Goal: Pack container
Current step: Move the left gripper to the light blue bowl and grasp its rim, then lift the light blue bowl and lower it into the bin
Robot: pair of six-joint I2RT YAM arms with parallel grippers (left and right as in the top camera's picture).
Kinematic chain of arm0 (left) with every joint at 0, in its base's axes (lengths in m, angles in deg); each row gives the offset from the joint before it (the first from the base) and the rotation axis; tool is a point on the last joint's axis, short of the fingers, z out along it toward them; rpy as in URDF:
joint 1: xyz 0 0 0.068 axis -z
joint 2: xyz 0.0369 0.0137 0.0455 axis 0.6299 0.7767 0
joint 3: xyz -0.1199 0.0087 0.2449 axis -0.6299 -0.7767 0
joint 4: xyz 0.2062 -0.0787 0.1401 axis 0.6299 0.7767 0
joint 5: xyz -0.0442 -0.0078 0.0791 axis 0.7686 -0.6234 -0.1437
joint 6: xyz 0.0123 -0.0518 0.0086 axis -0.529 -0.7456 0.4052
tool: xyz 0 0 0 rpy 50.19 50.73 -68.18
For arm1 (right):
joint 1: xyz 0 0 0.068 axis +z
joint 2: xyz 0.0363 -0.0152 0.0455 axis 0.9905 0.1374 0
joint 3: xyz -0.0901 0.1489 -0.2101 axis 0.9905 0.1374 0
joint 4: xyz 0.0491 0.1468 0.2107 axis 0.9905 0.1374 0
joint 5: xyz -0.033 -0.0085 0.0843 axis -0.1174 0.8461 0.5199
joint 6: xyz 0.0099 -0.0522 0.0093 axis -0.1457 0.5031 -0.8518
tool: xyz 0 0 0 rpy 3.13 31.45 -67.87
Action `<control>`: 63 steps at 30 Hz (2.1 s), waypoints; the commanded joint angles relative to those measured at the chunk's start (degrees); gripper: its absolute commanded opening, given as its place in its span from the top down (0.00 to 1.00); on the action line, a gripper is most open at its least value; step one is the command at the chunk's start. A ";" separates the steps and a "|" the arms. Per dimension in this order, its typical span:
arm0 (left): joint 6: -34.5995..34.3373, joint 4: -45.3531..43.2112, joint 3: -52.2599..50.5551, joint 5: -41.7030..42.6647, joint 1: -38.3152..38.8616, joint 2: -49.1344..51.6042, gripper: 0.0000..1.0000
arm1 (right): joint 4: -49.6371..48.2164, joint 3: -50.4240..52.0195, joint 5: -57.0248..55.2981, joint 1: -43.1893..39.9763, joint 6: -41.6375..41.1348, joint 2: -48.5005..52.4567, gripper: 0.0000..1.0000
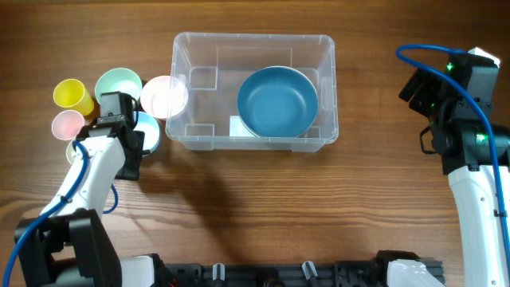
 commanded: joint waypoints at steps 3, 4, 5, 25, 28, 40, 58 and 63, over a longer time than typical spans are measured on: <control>0.00 -0.52 0.79 -0.90 -1.09 1.51 0.42 | -0.11 -0.39 -0.79 -0.13 -0.68 0.33 0.00; -0.02 -0.61 0.79 -0.87 -1.09 1.70 0.43 | -0.11 -0.39 -0.76 -0.13 -0.70 0.33 0.00; -0.02 -0.81 0.79 -0.90 -1.09 2.21 0.45 | -0.13 -0.39 -0.79 -0.13 -0.70 0.33 0.00; 3.19 0.17 0.81 -0.26 -1.09 3.15 0.96 | -0.11 -0.39 -0.79 -0.13 -0.70 0.33 0.00; 3.21 1.51 0.81 -0.26 -1.09 0.52 0.96 | -0.11 -0.39 -0.79 -0.13 -0.70 0.33 0.01; 9.33 8.46 0.79 6.64 -1.03 -24.52 0.96 | -0.11 -0.39 -0.79 -0.13 -0.68 0.33 0.00; 24.72 -24.68 4.52 32.85 10.86 -33.51 0.96 | -0.11 -0.39 -0.79 -0.13 -0.68 0.33 0.01; 37.03 -6.49 28.28 15.45 21.22 -14.32 0.96 | -0.11 -0.39 -0.79 -0.13 -0.68 0.33 0.00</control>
